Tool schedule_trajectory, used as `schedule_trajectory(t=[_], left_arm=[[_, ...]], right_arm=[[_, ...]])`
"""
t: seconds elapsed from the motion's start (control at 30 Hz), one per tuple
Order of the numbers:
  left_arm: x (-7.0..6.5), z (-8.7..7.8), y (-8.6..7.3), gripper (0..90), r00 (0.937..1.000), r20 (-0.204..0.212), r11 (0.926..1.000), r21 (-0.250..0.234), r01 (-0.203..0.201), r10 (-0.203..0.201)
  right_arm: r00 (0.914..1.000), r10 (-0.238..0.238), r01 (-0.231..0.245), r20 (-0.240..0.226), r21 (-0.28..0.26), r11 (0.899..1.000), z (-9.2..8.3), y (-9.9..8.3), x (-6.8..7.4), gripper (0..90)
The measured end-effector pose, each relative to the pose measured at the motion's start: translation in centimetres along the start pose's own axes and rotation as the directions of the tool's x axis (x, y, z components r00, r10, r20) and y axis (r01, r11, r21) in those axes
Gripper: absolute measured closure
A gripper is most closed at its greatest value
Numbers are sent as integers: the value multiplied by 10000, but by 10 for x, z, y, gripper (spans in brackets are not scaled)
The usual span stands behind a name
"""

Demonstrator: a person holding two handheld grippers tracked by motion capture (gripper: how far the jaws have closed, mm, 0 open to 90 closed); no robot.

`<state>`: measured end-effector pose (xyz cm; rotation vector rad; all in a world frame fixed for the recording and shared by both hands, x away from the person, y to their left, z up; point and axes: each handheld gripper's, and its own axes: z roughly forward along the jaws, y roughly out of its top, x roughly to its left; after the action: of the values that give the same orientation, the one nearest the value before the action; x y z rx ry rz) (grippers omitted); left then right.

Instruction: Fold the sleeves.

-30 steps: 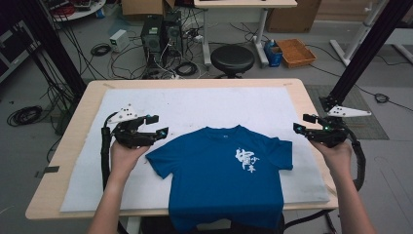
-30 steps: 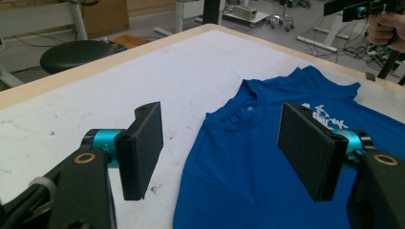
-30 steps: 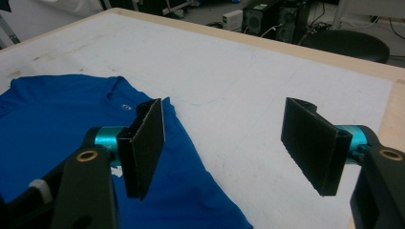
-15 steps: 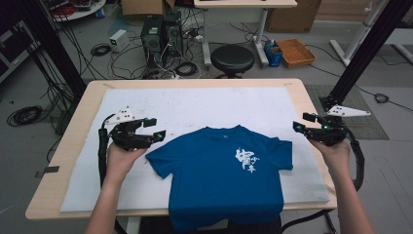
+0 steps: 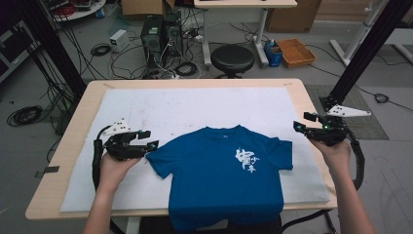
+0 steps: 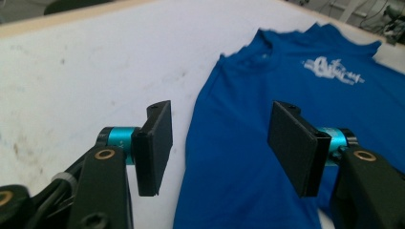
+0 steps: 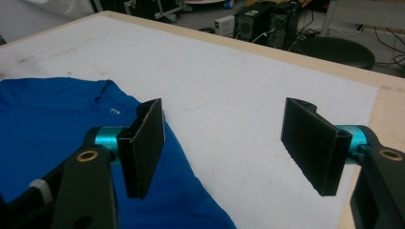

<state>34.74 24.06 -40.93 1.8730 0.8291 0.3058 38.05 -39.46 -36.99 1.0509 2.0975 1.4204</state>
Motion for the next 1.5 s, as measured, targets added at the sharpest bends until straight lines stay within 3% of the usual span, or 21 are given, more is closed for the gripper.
schedule_trajectory(t=[0.13,0.3,0.47,0.63,0.7,0.77,0.93,1.07,1.2,1.33,1.5], left_arm=[[8,-1,-11,461,9984,-295,9975,499,501,-487],[12,-1,-20,564,9938,-699,9888,1159,943,-866],[15,-1,-27,606,9918,-820,9831,1468,1092,-979],[14,6,-30,642,9901,-1047,9720,2054,1137,-937],[13,10,-31,650,9905,-1105,9643,2423,1070,-821],[13,11,-31,661,9905,-1155,9626,2512,1019,-748],[10,11,-32,753,9860,-1523,9644,2431,1039,-678],[5,12,-31,799,9865,-1596,9625,2597,778,-366],[3,14,-30,867,9883,-1474,9614,2644,765,-381],[2,14,-29,879,9887,-1318,9597,2609,1046,-720],[-7,9,-11,880,9884,-663,9707,1901,1471,-1368]], right_arm=[[10000,-32,31,26,88,10000,2,-1,1,317],[9999,-141,140,46,119,9998,2,-1,1,323],[9999,-123,123,35,144,9998,1,-1,2,325],[9999,-159,159,24,137,9998,2,-1,2,325],[9999,-137,136,16,127,9998,2,-1,2,325],[9999,-153,152,36,135,9998,2,-1,2,326],[9999,-158,157,39,169,9997,2,-2,3,328],[9998,-179,178,51,194,9997,2,-2,3,329],[9998,-196,195,62,159,9997,2,-1,3,332],[9997,-227,226,59,149,9996,2,-1,3,332],[9998,-177,176,56,99,9998,0,-1,2,332]])
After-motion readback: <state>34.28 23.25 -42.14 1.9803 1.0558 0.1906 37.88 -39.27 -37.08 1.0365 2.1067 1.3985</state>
